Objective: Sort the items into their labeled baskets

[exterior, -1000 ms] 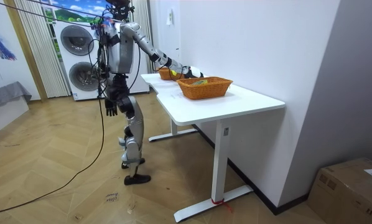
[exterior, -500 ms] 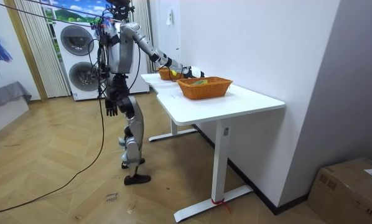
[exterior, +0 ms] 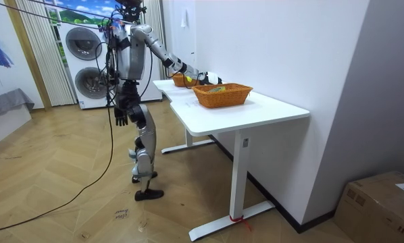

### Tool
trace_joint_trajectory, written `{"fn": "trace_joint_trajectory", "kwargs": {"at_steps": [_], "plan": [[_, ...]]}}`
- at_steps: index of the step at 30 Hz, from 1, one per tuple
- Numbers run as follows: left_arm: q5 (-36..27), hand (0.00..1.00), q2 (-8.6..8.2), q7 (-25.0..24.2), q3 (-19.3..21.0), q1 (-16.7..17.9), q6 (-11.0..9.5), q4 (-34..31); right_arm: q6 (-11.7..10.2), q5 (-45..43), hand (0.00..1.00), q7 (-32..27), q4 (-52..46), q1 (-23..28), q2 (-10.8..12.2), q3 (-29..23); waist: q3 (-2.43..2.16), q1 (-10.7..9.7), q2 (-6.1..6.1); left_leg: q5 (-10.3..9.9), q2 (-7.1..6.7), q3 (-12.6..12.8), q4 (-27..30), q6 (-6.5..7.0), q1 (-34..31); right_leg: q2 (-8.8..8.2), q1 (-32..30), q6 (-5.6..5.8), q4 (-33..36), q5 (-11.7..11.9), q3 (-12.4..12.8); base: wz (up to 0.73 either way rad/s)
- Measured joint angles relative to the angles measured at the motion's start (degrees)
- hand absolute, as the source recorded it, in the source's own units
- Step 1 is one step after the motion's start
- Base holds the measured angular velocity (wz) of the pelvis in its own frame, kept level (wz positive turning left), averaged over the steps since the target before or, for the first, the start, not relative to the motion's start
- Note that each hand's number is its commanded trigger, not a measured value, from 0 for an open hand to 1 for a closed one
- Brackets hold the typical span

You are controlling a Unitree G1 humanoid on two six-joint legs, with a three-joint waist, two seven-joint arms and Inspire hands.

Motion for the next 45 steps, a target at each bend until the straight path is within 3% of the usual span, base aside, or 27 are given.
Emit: {"fn": "trace_joint_trajectory", "kwargs": {"at_steps": [9, 19, 45], "plan": [[0.0, 0.0, -0.03, 0.9, 0.0, 0.0, 0.0, 0.0, 0.1, -0.8, 0.0, -0.1, 0.0, 0.0, 0.0, 0.0, -0.07, -0.1, -0.33, 0.1, -0.06, 0.0, 0.0, 0.04, 0.0, -0.04, 0.0, -0.06, 0.0, 0.0, 0.0, 0.0], [0.1, 0.0, 0.26, -0.4, 0.0, 0.0, 0.1, 0.0, 0.1, -0.9, 0.0, -1.6, 2.1, -0.4, 0.2, 0.1, 0.21, 0.3, -1.91, 0.1, -0.13, -0.2, 0.5, -0.02, -0.6, 0.0, -0.3, -0.32, 0.0, -0.2, -0.1, 0.0], [0.0, 0.0, 0.38, -0.3, 0.0, 0.0, 1.2, -0.3, 0.1, -2.9, 0.0, -3.2, 3.0, -1.8, 0.5, -1.2, 0.48, 0.4, -1.38, 0.1, -0.07, -0.4, 1.0, -0.08, -2.0, -0.04, -1.3, -0.6, 0.0, -0.4, -1.0, 0.0]]}}
